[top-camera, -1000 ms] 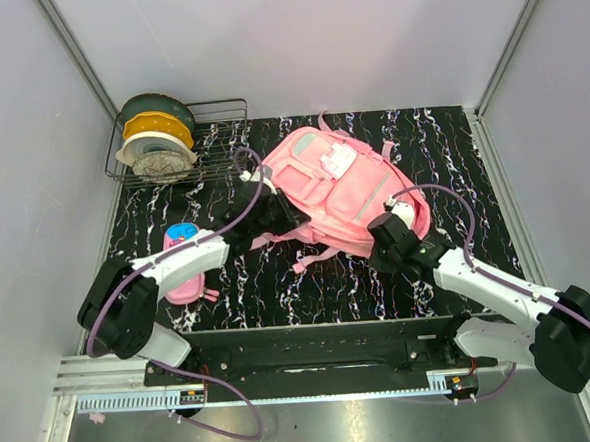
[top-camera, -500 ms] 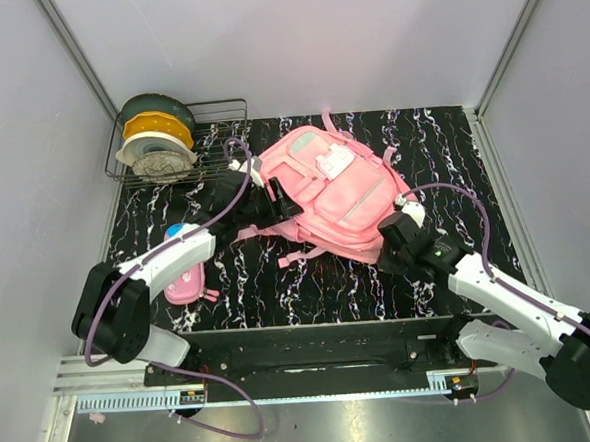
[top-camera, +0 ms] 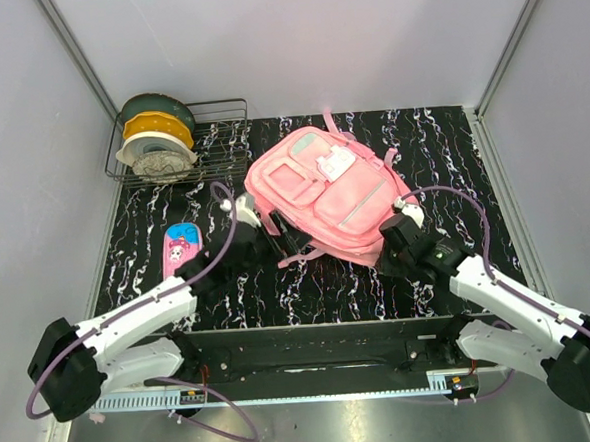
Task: Pack the student bag
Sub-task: Zip the student bag at the center of the board.
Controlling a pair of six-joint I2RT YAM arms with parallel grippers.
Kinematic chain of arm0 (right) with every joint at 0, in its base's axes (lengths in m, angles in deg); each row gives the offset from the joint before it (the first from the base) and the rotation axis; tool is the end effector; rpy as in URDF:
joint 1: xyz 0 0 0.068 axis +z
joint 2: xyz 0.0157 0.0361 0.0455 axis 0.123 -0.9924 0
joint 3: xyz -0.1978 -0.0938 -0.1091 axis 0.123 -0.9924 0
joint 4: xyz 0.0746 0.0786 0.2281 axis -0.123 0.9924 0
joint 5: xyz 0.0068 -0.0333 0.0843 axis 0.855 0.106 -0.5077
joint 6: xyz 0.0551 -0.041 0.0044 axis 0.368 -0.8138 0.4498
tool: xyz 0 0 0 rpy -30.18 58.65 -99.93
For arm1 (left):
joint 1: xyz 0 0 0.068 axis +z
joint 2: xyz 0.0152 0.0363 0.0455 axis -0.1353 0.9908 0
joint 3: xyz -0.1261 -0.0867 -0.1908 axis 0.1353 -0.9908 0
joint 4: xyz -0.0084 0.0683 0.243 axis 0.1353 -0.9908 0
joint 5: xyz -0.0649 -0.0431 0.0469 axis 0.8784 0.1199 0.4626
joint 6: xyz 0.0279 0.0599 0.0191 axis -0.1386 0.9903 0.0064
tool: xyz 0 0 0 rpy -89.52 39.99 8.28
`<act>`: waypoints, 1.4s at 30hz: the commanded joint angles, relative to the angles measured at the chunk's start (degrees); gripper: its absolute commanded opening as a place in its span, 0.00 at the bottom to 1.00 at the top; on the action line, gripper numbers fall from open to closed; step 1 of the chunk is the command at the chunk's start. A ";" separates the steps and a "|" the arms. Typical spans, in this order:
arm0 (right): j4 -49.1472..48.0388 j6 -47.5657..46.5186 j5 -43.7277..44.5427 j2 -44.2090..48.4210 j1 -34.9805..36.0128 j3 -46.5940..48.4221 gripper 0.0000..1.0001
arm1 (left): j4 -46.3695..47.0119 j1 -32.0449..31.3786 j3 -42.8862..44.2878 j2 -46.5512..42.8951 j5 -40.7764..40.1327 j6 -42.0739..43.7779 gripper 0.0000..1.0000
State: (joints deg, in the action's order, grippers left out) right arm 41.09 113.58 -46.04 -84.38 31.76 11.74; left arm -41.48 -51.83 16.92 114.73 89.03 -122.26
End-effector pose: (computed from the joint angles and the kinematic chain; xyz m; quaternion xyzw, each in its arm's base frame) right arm 0.1701 0.1215 0.1937 0.0529 0.9452 0.1169 0.3002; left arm 0.1907 -0.1838 0.2355 -0.0796 0.8239 -0.4233 0.3684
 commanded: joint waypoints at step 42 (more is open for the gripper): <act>4.16 -2.08 -2.91 10.81 -0.24 -0.31 0.00 | 10.33 -7.39 -1.39 6.46 -22.05 -1.39 0.00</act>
State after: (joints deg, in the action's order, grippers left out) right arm 43.62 112.18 -50.26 -75.00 31.83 10.36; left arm -27.86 -65.38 17.69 130.78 68.13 -135.86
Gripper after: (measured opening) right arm 0.032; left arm 0.058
